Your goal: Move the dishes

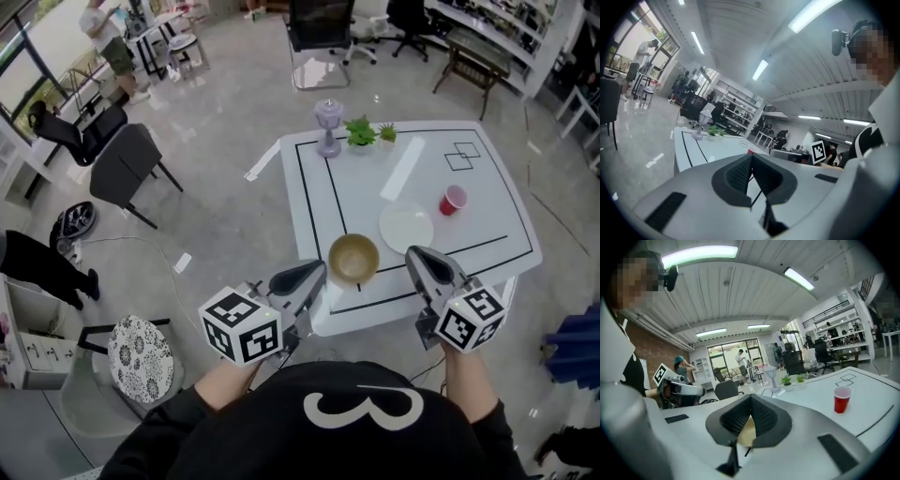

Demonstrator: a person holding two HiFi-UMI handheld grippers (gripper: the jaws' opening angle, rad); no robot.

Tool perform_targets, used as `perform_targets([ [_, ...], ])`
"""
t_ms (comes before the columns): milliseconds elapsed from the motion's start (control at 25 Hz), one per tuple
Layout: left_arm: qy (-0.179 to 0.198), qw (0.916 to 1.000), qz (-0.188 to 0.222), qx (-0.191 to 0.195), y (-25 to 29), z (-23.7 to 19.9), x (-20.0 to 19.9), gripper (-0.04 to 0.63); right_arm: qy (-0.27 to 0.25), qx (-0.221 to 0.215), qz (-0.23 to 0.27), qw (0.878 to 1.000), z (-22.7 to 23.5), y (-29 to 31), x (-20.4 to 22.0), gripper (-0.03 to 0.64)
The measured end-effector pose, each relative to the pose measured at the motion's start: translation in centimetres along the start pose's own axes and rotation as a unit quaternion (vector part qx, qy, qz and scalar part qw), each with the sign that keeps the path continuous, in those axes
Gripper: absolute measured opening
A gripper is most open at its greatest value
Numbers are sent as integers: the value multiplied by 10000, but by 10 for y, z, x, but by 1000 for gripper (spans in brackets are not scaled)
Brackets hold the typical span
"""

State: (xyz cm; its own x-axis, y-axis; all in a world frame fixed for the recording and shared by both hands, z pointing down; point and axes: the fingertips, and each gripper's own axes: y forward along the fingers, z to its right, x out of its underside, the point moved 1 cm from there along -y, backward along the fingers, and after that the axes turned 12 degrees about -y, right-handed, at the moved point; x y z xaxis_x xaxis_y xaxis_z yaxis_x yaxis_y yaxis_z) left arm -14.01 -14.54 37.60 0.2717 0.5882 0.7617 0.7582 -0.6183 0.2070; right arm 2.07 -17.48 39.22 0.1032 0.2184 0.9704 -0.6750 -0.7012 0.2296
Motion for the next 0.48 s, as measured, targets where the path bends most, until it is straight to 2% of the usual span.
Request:
perform_targets([
  [160, 111, 9998, 60, 149, 1, 27, -3, 2, -293, -403, 369, 9981, -19, -24, -27, 8],
  [320, 234, 9993, 131, 278, 1, 63, -5, 2, -731, -823, 436, 9930, -41, -50, -40, 8],
  [480, 393, 9984, 220, 344, 2, 100, -1, 2, -723, -983, 549, 9910, -43, -78, -45, 8],
])
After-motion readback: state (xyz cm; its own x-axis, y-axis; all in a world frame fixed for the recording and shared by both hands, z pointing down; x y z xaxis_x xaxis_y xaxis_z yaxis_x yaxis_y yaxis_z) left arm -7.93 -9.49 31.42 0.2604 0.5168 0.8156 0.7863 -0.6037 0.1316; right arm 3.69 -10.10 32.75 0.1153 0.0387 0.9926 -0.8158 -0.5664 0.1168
